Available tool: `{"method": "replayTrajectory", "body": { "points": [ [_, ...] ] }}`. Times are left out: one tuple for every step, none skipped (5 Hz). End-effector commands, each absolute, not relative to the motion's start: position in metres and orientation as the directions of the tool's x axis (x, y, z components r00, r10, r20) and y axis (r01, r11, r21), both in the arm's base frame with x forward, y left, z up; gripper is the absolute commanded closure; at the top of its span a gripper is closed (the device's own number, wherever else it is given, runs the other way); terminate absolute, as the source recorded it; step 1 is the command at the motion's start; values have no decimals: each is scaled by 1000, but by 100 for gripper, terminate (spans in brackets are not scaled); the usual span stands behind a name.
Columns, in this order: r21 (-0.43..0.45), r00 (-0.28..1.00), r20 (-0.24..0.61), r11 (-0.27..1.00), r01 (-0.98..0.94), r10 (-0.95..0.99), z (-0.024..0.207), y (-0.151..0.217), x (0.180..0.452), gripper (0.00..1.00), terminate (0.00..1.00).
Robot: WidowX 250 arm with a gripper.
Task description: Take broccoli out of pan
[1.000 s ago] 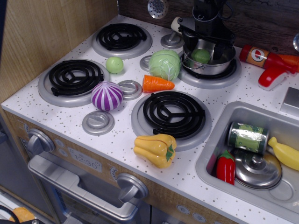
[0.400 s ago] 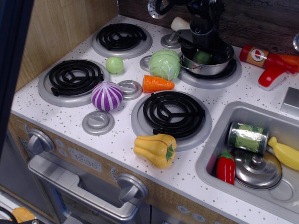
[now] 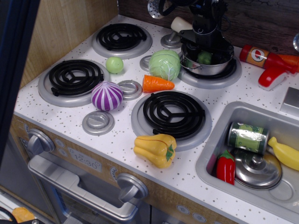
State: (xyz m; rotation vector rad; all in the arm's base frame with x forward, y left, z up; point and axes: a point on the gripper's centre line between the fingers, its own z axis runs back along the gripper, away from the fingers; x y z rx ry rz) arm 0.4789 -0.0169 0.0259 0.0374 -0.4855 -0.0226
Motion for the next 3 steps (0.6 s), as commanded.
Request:
{"method": "replayTrajectory", "body": {
  "points": [
    [128,870,491,991,-31,-37,92,-14,474,100,0],
    [185,879,476,980,-68,-28,128,-12,461,100,0],
    [223,898,439,969,-111,2,145,-10,430,100,0]
  ]
}}
